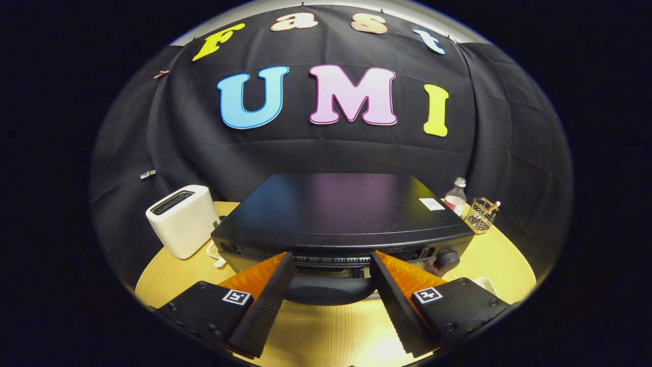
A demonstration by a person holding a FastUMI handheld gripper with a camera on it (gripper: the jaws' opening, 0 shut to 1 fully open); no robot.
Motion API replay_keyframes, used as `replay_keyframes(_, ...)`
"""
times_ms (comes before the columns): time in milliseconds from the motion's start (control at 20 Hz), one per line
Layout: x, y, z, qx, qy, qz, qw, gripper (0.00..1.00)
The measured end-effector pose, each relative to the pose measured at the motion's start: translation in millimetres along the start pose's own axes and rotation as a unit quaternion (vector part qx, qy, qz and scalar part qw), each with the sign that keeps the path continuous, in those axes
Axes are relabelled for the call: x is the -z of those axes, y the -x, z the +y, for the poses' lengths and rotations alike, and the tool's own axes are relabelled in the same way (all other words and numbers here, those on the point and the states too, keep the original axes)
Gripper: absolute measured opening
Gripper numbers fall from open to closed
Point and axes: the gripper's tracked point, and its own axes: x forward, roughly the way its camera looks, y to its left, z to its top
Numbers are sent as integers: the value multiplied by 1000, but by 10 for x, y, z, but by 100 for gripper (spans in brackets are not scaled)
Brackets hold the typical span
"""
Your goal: Open the toaster oven, put the food inside, and close the toaster oven door.
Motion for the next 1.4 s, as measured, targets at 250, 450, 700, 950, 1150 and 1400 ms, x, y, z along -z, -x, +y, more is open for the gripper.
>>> replay_keyframes(250, 165, 193, -7, -1, -1, 1, 1000, 100)
replay_keyframes(450, 338, 347, -5, -5, -3, 10, 1000, 99)
replay_keyframes(700, 593, 534, 0, -17, 7, 23, 1000, 99)
replay_keyframes(950, 845, 657, 7, -26, 42, 42, 998, 99)
replay_keyframes(1150, 1037, 711, -14, -37, 52, 61, 996, 99)
replay_keyframes(1400, 1563, 730, -33, -59, 60, 125, 989, 98)
